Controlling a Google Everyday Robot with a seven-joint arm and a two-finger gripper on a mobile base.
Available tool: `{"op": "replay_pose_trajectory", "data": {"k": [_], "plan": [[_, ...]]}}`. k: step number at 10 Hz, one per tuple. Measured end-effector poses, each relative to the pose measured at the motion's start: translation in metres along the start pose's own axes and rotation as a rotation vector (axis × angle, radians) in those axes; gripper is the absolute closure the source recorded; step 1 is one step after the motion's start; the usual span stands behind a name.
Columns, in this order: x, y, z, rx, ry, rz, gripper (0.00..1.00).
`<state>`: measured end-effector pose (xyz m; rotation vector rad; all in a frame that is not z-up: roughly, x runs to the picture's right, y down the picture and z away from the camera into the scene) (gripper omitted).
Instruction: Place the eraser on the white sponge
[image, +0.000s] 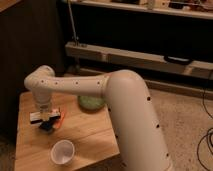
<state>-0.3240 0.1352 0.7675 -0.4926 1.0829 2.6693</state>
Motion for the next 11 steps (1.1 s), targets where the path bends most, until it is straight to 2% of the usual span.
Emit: {"op": "replay_pose_trajectory", "data": {"k": [4,5,7,8,9,11], "plan": [[0.002,0.0,0.0,0.0,-0.002,-0.003,1.0],[0.001,0.001,0.001,0.002,-0.014,-0.013,1.0],[0.007,0.009,0.006,0.012,-0.096,-0.073,1.0],[0.006,0.012,0.007,0.017,-0.114,-0.085,1.0],[0.003,0.014,0.008,0.014,-0.121,-0.093,1.0],[0.0,0.013,0.014,0.009,-0.106,-0.119,1.0]]}}
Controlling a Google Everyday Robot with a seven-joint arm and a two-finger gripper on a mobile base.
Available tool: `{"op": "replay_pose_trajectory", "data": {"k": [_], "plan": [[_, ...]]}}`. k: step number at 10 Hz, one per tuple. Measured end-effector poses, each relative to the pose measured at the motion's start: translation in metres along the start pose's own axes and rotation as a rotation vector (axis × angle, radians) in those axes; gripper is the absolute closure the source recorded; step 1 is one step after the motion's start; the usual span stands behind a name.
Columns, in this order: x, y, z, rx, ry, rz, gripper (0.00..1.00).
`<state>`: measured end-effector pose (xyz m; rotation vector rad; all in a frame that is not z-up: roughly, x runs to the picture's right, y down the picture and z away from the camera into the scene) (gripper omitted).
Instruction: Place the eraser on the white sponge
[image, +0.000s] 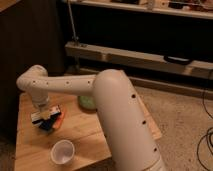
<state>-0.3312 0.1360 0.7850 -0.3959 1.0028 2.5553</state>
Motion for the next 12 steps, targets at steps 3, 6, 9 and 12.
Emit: {"op": "replay_pose_trajectory", "data": {"k": [3,6,9,12], "plan": [[-0.001,0.002,0.008,-0.026,-0.037,-0.052,1.0],[0.003,0.005,0.013,-0.013,-0.098,-0.109,1.0],[0.001,0.005,0.023,0.002,-0.078,-0.153,1.0],[0.003,0.004,0.031,-0.001,-0.075,-0.176,0.79]]}}
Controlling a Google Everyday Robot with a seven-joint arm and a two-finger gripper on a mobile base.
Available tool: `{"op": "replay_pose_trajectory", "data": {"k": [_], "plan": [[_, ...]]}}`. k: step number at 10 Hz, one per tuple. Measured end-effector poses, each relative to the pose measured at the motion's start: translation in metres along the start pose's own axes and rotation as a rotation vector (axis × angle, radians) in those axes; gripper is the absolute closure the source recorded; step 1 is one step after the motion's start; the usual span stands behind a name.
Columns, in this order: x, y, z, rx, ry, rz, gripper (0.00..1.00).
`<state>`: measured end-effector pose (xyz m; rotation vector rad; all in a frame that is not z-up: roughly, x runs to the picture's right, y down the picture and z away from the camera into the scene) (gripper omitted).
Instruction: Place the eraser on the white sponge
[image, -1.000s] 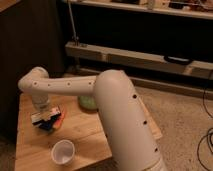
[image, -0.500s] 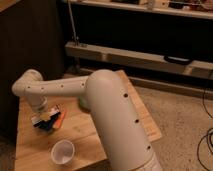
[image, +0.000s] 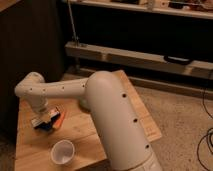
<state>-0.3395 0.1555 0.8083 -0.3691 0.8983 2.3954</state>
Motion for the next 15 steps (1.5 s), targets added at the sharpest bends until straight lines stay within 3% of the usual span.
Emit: {"op": "replay_pose_trajectory", "data": {"k": [4,6,9,11,12,13,15], "plan": [[0.008,0.0,0.009,0.013,-0.011,-0.053,0.38],[0.01,-0.002,0.015,0.023,-0.005,-0.066,0.23],[0.005,-0.01,0.02,0.034,-0.004,-0.073,0.2],[-0.003,-0.015,0.02,0.03,-0.008,-0.039,0.2],[-0.005,-0.016,0.016,0.004,0.014,-0.02,0.2],[-0.011,-0.019,0.006,-0.049,0.058,0.002,0.2],[-0.022,-0.027,-0.019,-0.124,0.1,0.028,0.2]]}}
